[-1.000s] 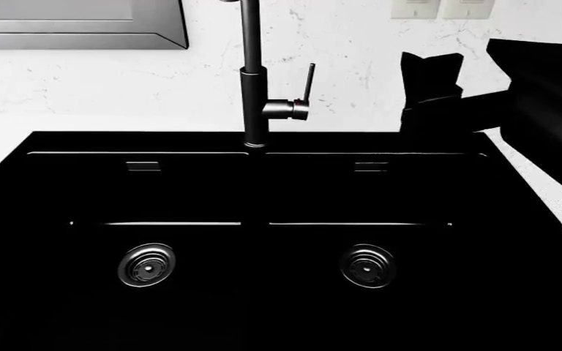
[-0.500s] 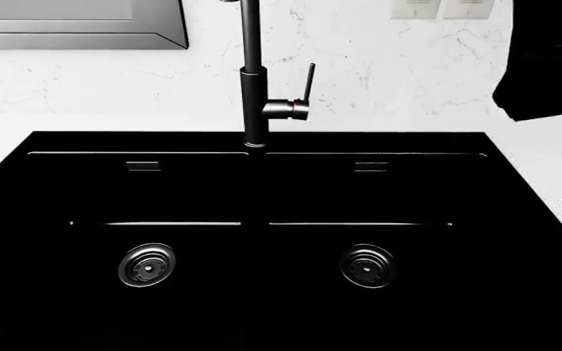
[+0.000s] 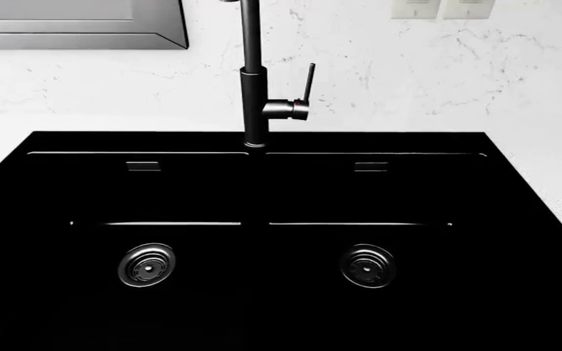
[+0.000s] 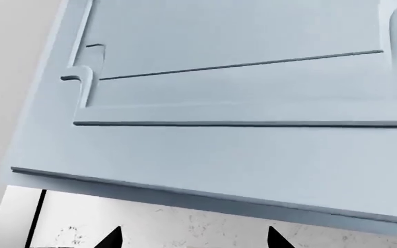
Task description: Pick and place the shaker into the drawer. Then close the cabinet.
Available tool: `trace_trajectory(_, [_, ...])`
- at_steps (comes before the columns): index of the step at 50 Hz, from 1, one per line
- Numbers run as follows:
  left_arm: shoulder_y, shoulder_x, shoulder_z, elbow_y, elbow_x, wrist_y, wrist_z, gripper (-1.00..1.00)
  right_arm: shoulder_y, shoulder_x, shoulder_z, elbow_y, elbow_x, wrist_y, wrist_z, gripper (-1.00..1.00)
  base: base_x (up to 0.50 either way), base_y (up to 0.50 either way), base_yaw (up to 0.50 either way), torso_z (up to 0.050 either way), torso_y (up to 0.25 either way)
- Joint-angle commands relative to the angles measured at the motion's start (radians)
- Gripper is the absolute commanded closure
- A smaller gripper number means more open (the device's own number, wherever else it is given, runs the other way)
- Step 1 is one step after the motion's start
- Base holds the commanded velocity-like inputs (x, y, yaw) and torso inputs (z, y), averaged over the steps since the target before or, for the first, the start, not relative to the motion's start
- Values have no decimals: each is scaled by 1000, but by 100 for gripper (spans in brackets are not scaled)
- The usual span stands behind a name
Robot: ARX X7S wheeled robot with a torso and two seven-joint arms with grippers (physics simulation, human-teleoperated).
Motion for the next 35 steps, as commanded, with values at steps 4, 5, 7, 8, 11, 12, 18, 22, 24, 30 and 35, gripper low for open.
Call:
trace_trajectory(4, [12,12,-10,-1,-11,11,2,-100,139,-88,-26,198,-114,162,-47,-100,0,0,0,0,0])
trace_trajectory(5, [12,15,-10,-1,-12,10,2,-100,143,-95,-26,217,-134,177,-61,-100,0,0,0,0,0])
trace_trajectory(7, [14,21,-10,-1,-13,10,-1,-100,136,-105,-29,256,-195,206,-99,-100,0,0,0,0,0])
trace_trajectory(8, [15,24,-10,-1,-13,10,-2,-100,129,-108,-30,272,-224,216,-117,-100,0,0,0,0,0])
trace_trajectory(11, [17,27,-11,1,-16,11,-4,-100,110,-114,-34,320,-316,245,-182,-100,0,0,0,0,0])
trace_trajectory(12, [19,28,-11,1,-16,12,-4,-100,108,-117,-37,334,-339,254,-198,-100,0,0,0,0,0])
trace_trajectory(18, [36,38,-8,-1,-11,19,-5,-100,87,-157,-73,434,-535,289,-333,-100,0,0,0,0,0])
trace_trajectory(22, [35,44,-7,-2,-17,15,-9,-100,37,-166,-105,486,-663,267,-421,-100,0,0,0,0,0])
trace_trajectory(24, [39,43,-8,1,-18,16,-9,-100,11,-160,-116,503,-705,252,-453,-100,0,0,0,0,0])
trace_trajectory(30, [63,42,-4,-5,-11,26,-5,-100,-55,-154,-172,621,-824,225,-579,-100,0,0,0,0,0])
trace_trajectory(35, [59,39,-5,0,-18,17,-14,-100,-114,-157,-195,750,-887,171,-655,-100,0,0,0,0,0])
